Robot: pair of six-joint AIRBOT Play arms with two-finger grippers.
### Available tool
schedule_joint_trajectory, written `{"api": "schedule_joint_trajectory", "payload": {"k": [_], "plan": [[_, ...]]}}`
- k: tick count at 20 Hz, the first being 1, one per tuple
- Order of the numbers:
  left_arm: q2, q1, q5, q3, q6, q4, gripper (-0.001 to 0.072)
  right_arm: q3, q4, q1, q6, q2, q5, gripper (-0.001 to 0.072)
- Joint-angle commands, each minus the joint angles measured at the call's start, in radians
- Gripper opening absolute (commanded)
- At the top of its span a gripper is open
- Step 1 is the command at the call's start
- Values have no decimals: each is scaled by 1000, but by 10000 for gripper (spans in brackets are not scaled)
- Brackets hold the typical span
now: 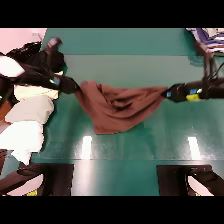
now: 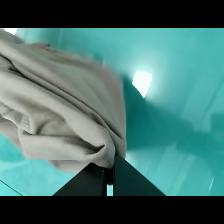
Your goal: Fold the shirts.
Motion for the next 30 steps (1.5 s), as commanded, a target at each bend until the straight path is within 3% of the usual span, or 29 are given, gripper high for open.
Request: {"api": "schedule_joint_trajectory", "payload": {"k": [1,2,3,10,14,26,27,28,29,30], "plan": [[-82,0,-10,-98,1,-8,165,-162,2,0,12,15,-73,11],[-95,0,-9,-101,1,-13,411,-174,2,-1,12,16,-75,12],[-97,0,-7,-101,1,-18,489,-176,2,-1,12,16,-78,11],[-130,0,47,-97,-4,-21,487,-173,2,-1,12,16,-79,12],[-248,0,69,-97,-71,-19,488,-173,29,0,12,16,-79,12],[-342,0,89,-97,-81,-32,484,-173,28,-1,20,16,-69,12],[-342,0,90,-96,-80,-36,362,-173,28,-1,20,16,-70,12],[-342,0,93,-97,-80,-38,183,-173,28,-1,22,16,-70,13],[-342,0,96,-96,-79,-40,80,-173,28,-1,27,16,-70,12],[-342,0,96,-96,-77,-45,28,-173,27,-1,27,16,-70,12]]}}
